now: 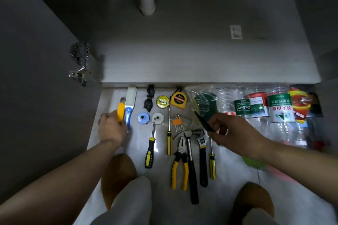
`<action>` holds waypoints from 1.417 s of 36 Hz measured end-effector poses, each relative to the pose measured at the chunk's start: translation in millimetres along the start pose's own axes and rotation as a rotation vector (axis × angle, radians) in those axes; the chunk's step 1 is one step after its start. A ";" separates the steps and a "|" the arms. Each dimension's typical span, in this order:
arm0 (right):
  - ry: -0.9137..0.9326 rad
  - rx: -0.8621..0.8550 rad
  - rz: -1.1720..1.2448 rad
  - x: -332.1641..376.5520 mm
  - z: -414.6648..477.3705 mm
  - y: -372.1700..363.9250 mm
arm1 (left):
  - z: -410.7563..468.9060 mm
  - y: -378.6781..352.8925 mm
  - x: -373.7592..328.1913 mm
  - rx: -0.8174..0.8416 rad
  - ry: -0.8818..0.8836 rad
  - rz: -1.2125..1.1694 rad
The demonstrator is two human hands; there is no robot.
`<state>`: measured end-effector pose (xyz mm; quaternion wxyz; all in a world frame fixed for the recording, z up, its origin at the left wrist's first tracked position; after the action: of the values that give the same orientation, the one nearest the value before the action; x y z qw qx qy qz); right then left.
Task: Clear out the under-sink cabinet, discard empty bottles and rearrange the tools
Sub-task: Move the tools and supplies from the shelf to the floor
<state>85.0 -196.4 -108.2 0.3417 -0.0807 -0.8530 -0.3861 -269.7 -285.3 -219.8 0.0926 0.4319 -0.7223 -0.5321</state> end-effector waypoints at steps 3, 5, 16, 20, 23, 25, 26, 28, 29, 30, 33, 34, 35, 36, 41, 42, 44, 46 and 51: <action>-0.024 0.102 -0.045 -9.2 -10.0 -22.5 | -8.9 -4.8 -0.7 0.017 -0.016 0.041; -0.070 0.149 -0.060 -16.9 -16.1 -37.1 | -15.1 -8.5 -1.7 0.004 -0.042 0.044; -0.157 0.189 0.050 14.1 5.8 -111.5 | -47.5 -10.6 -7.2 0.036 -0.311 -0.351; -0.165 0.091 0.199 56.4 30.1 -143.3 | -69.2 -15.4 -25.4 0.520 -0.083 -0.680; -0.168 0.038 0.299 80.1 43.9 -159.4 | -76.2 -19.2 -23.1 0.796 0.049 -0.804; -0.184 0.034 0.340 87.5 48.0 -165.2 | -76.0 -19.8 -16.8 0.869 0.135 -0.937; -0.189 0.041 0.353 89.0 48.7 -166.5 | -74.7 -19.3 -14.3 0.880 0.159 -0.995; -0.218 0.074 0.382 88.8 48.5 -166.4 | -71.0 -18.1 -11.8 0.860 0.183 -1.027; -0.246 0.093 0.388 86.9 48.1 -163.8 | -69.1 -17.6 -10.9 0.820 0.193 -0.993; -0.277 0.113 0.383 83.9 47.6 -160.0 | -66.0 -18.5 -9.2 0.760 0.203 -0.943; -0.307 0.189 0.279 70.6 46.0 -140.6 | -56.3 -22.5 -3.3 0.549 0.214 -0.767; -0.296 0.213 0.241 66.1 45.1 -132.0 | -54.1 -22.5 -2.0 0.492 0.174 -0.664; -0.279 0.238 0.205 62.3 43.5 -123.1 | -52.2 -21.8 -1.5 0.442 0.101 -0.511; -0.258 0.266 0.165 58.9 41.4 -114.1 | -51.6 -20.0 -2.0 0.400 0.016 -0.345; -0.081 0.388 -0.013 47.6 27.6 -59.7 | -60.0 -19.9 -12.2 0.295 -0.185 -0.004; -0.060 0.386 -0.024 44.3 25.2 -47.2 | -62.0 -20.9 -13.4 0.286 -0.204 0.028; -0.042 0.335 -0.065 35.2 23.2 -22.8 | -64.3 -22.0 -13.6 0.283 -0.223 0.066; -0.062 0.240 -0.099 23.1 24.3 -1.2 | -64.1 -21.7 -12.9 0.299 -0.222 0.089; -0.105 0.038 -0.218 -9.6 29.9 35.3 | -60.9 -22.0 -18.9 0.376 -0.243 0.245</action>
<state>90.9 -149.5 -107.1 0.2541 -0.0010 -0.8806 -0.4000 -210.4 -314.9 -206.9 -0.0130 0.2837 -0.8613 -0.4214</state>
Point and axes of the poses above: each hand's wrist, its own z-axis towards the middle knuckle, its own y-axis out of the back of the hand, x = y × z, the point moved 2 cm from there along z, towards the middle knuckle, and after that the axes turned 1 degree about y, right-handed, at the moved point
